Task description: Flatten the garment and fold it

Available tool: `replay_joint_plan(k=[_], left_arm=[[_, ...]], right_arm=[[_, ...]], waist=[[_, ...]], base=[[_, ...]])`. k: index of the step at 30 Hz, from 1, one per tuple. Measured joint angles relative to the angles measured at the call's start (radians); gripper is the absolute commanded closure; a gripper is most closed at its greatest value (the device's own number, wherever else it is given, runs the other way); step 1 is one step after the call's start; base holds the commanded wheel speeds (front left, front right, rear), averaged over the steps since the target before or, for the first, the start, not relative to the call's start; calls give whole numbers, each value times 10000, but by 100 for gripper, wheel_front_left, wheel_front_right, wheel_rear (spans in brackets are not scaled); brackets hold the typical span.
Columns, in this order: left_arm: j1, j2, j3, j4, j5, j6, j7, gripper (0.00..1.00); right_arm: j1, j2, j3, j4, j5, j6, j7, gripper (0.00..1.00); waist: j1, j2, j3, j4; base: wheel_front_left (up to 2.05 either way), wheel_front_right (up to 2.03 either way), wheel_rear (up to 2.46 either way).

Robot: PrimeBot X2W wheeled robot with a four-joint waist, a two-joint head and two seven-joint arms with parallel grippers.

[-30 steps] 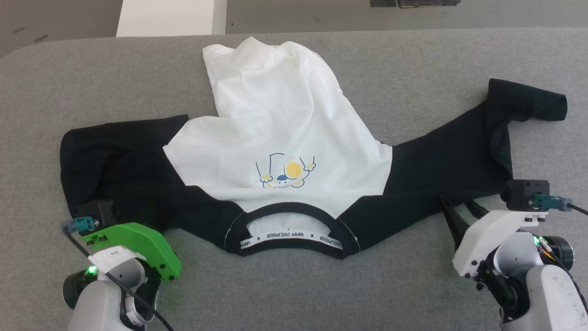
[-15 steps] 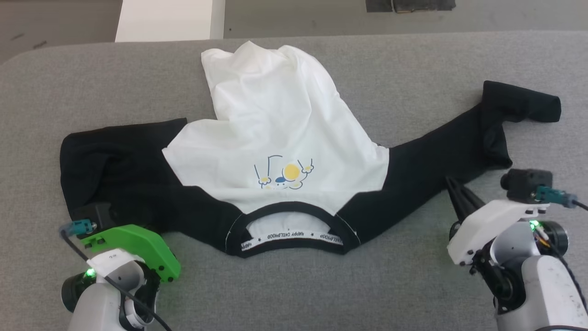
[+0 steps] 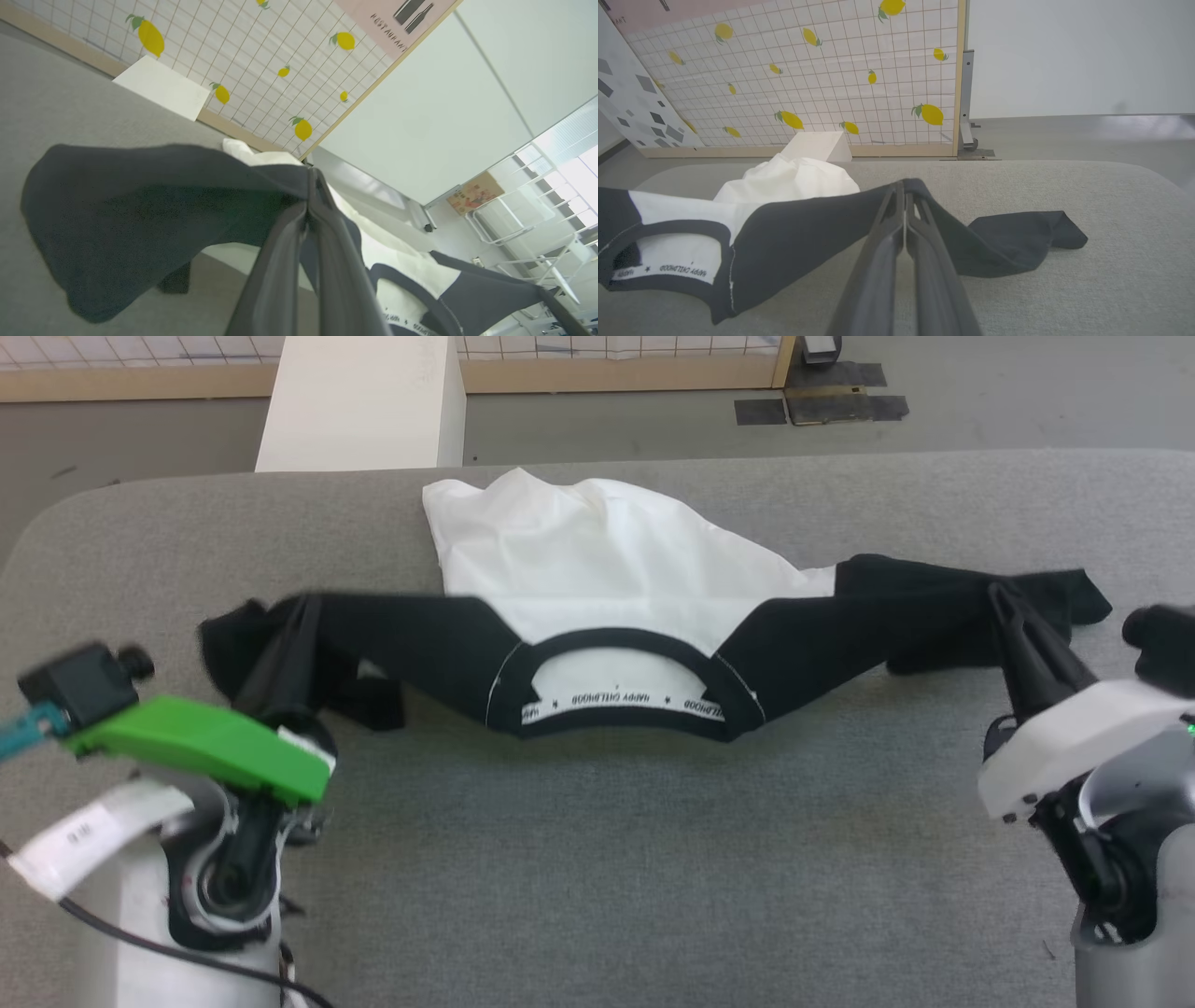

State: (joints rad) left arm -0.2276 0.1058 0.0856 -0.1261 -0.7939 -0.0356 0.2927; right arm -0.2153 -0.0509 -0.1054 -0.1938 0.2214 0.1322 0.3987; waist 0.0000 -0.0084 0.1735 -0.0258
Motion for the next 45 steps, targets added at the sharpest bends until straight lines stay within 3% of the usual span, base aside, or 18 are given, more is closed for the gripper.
replay_joint_plan(k=[4,9,12,18,25,33,38,45], left_arm=[[-928,79,-81,-585,-594,196,980,100],[-2814,88,-35,-533,-1358,892,1975,100],[-4381,236,35,-27,-1402,1338,2207,100],[-7211,610,13,1313,-913,1912,2086,100],[-10029,842,84,2663,-169,2182,909,100],[-12377,763,604,3601,-12,2188,-606,100],[-13069,629,663,3900,-167,1875,-1087,100],[-12621,637,602,4468,-428,1444,-907,100]], right_arm=[[-598,-90,48,-445,-589,0,984,100],[-2313,-970,387,-426,-635,0,2132,100],[-3971,-1626,706,142,-531,0,2671,100],[-7397,-2219,1202,1735,-445,0,2943,100],[-10696,-2328,1501,3737,-1258,2,1919,100],[-13331,-1806,489,5108,-2435,2,-151,100],[-14332,-1730,-82,5825,-2915,4,-1561,100],[-14031,-1666,25,6922,-2849,4,-2065,100]], waist=[[0,0,71,42],[0,0,415,39],[0,0,773,2],[0,0,1648,-129],[1,0,2831,-322],[1,0,3958,-558],[1,0,4346,-672],[0,0,4400,-663]], base=[[0,0,0],[0,0,0],[0,0,0],[0,0,0],[0,0,0],[0,0,0],[0,0,0],[0,0,0]])
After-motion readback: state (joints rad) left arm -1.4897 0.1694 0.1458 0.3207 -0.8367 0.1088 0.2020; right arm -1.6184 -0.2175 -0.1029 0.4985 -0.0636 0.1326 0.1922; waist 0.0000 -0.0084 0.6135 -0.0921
